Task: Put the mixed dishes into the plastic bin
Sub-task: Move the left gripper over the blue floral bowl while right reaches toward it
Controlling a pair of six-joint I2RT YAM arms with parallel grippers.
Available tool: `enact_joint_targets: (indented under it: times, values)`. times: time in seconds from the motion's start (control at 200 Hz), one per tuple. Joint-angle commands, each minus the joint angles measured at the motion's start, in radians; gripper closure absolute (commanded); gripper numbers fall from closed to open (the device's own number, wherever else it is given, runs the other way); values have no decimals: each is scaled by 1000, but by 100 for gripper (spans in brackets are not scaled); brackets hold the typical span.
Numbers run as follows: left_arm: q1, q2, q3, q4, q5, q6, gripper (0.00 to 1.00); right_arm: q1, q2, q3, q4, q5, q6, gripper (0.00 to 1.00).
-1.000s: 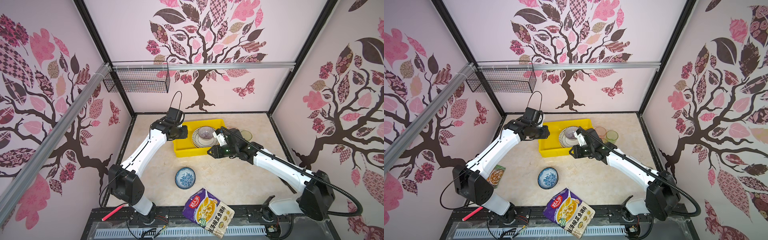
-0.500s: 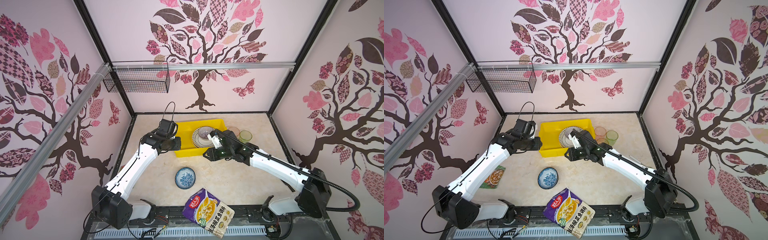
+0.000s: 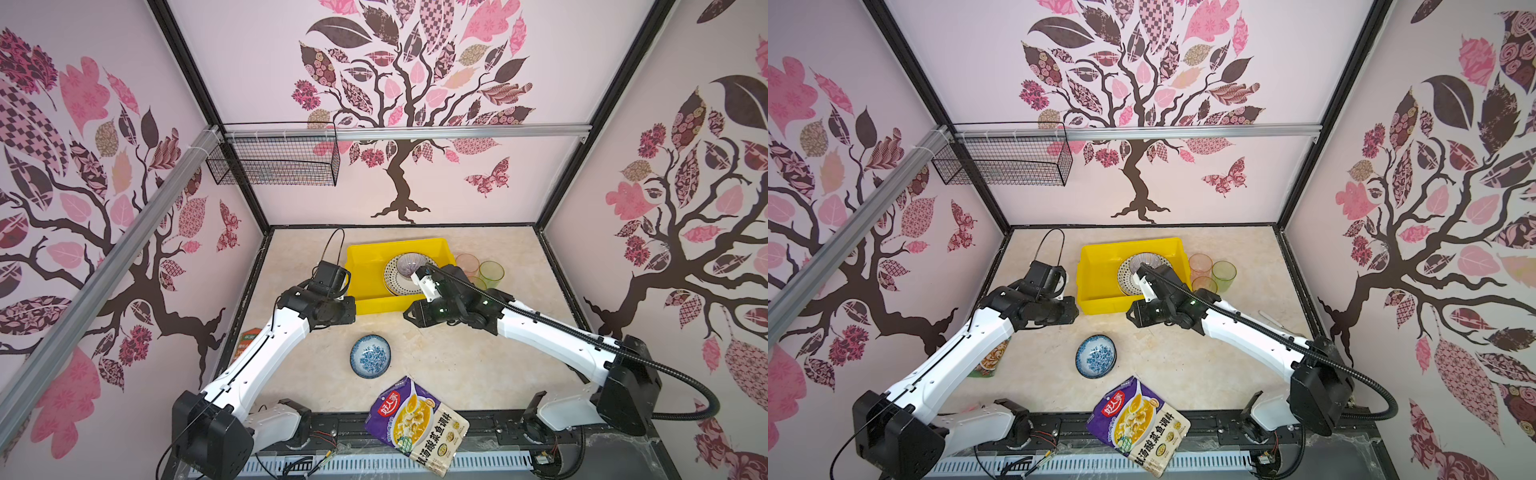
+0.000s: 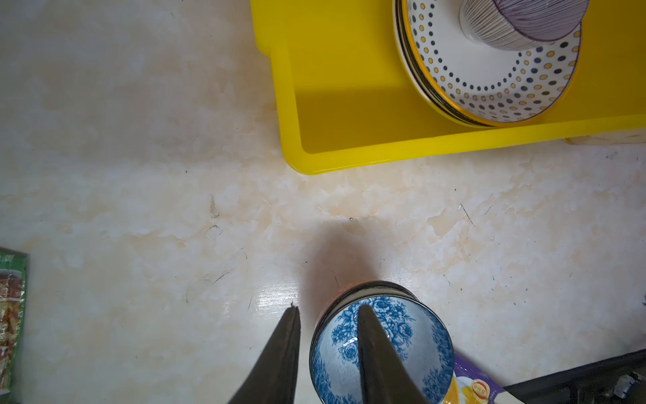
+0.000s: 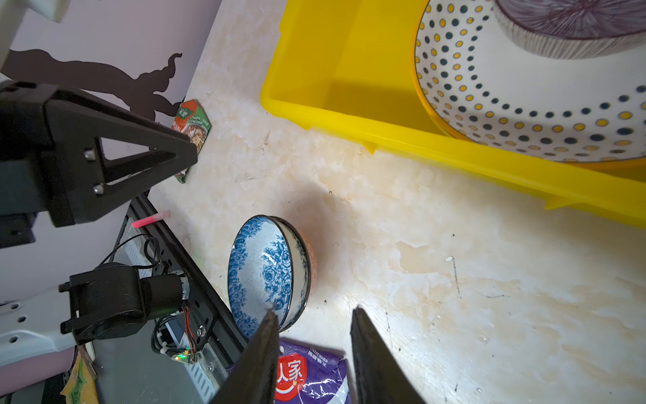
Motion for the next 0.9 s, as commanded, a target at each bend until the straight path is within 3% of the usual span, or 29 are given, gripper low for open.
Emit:
enact_joint_targets:
  times: [0.0, 0.565, 0.895]
  values:
    - [4, -24, -48, -9, 17, -25, 68, 15, 21, 21, -14, 18, 12, 62]
    - [4, -51, -144, 13, 8, -81, 67, 99, 64, -3, -43, 54, 6, 62]
    - [5, -72, -149, -1, -14, -74, 66, 191, 183, 113, -151, 149, -38, 60]
